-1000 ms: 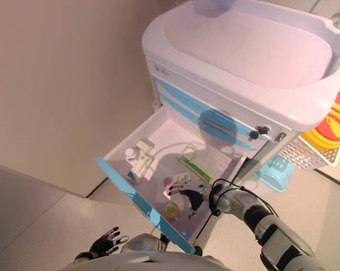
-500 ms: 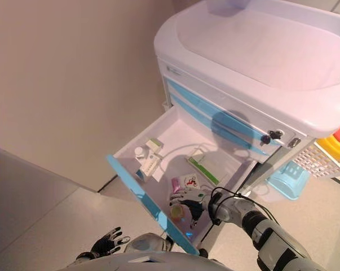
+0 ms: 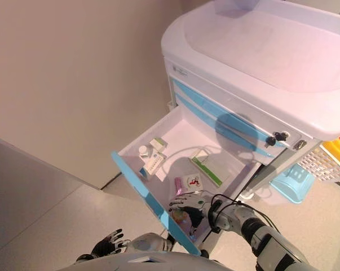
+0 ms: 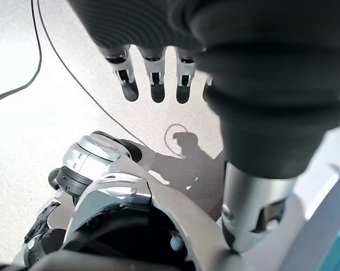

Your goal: Open the drawer and pick up the medicine

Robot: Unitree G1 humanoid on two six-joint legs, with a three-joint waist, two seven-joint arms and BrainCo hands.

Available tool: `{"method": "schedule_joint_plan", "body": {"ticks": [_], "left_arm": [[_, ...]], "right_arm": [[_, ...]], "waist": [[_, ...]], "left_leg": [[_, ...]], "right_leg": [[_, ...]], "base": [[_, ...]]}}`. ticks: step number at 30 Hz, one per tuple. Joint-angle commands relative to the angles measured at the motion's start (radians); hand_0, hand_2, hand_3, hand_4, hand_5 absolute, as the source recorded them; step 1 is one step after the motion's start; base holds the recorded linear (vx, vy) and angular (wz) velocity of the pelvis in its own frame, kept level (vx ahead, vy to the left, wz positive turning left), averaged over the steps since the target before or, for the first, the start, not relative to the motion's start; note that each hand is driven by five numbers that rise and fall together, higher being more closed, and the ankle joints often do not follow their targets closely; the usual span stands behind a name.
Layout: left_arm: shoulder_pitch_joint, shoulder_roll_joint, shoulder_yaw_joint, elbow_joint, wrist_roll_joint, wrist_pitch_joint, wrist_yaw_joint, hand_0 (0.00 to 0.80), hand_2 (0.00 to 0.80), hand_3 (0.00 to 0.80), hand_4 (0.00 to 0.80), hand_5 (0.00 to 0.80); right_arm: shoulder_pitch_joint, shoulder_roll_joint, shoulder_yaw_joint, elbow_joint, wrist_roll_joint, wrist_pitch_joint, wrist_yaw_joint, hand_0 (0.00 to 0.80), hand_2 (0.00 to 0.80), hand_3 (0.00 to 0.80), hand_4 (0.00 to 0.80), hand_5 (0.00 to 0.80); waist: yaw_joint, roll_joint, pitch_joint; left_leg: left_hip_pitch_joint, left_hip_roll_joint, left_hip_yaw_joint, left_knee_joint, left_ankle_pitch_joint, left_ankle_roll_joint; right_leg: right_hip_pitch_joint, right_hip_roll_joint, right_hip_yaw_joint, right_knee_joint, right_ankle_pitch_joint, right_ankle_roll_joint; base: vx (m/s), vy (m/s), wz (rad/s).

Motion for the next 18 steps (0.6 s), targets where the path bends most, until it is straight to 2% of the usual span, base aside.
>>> {"method": "schedule_joint_plan", "body": {"ticks": [1, 11, 18], "left_arm": [[-0.035, -0.011, -0.035, 0.057, 0.002, -0.051, -0.012, 0.000, 0.000, 0.000, 0.000, 0.000], [-0.032, -0.017, -0.043, 0.062, 0.001, -0.045, -0.010, 0.000, 0.000, 0.000, 0.000, 0.000], [-0.030, -0.019, -0.043, 0.061, 0.002, -0.047, -0.015, 0.000, 0.000, 0.000, 0.000, 0.000]], "right_arm": [[0.009, 0.013, 0.017, -0.072, 0.013, -0.009, -0.032, 0.000, 0.000, 0.000, 0.000, 0.000], [0.007, 0.003, 0.000, -0.098, -0.015, -0.008, -0.140, 0.000, 0.000, 0.000, 0.000, 0.000], [0.012, -0.004, -0.005, -0.103, -0.044, 0.001, -0.162, 0.000, 0.000, 0.000, 0.000, 0.000]], "waist": [[0.007, -0.022, 0.004], [0.002, -0.013, 0.004], [0.001, -0.009, 0.007]], "left_leg": [[0.009, -0.056, 0.009, -0.021, -0.063, 0.009], [0.011, -0.058, 0.006, -0.022, -0.063, 0.008], [0.011, -0.059, 0.003, -0.021, -0.064, 0.009]], "right_leg": [[-0.040, -0.084, 0.086, 0.067, 0.035, 0.071], [-0.041, -0.088, 0.083, 0.072, 0.035, 0.072], [-0.042, -0.091, 0.081, 0.075, 0.033, 0.072]], "base": [[0.000, 0.000, 0.00], [0.000, 0.000, 0.00], [0.000, 0.000, 0.00]]}}
